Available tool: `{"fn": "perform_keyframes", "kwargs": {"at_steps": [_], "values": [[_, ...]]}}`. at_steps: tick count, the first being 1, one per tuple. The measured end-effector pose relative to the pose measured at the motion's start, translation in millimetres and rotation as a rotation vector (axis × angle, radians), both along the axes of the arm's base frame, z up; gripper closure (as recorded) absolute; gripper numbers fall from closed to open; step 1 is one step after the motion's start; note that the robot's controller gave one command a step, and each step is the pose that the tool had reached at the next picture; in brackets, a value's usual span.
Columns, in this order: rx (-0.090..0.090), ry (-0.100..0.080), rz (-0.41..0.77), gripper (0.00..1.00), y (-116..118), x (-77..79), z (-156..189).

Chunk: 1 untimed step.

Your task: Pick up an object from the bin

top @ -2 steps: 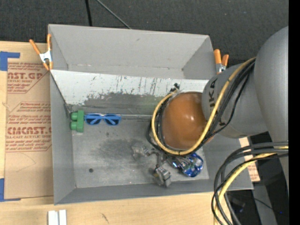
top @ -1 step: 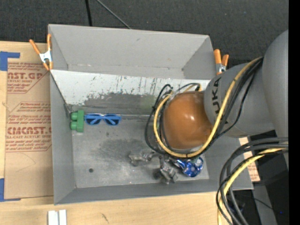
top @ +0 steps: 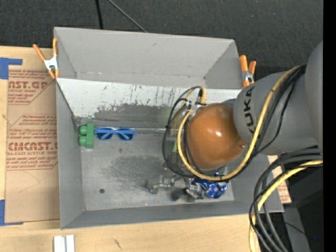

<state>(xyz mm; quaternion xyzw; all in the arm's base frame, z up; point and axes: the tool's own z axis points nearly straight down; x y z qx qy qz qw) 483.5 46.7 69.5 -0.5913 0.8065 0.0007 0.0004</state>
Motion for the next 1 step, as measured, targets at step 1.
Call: {"fn": "perform_keyframes", "kwargs": {"at_steps": [1], "values": [[0.001, 0.000, -0.001, 1.00, 0.5, 0.2, 0.5]]}}
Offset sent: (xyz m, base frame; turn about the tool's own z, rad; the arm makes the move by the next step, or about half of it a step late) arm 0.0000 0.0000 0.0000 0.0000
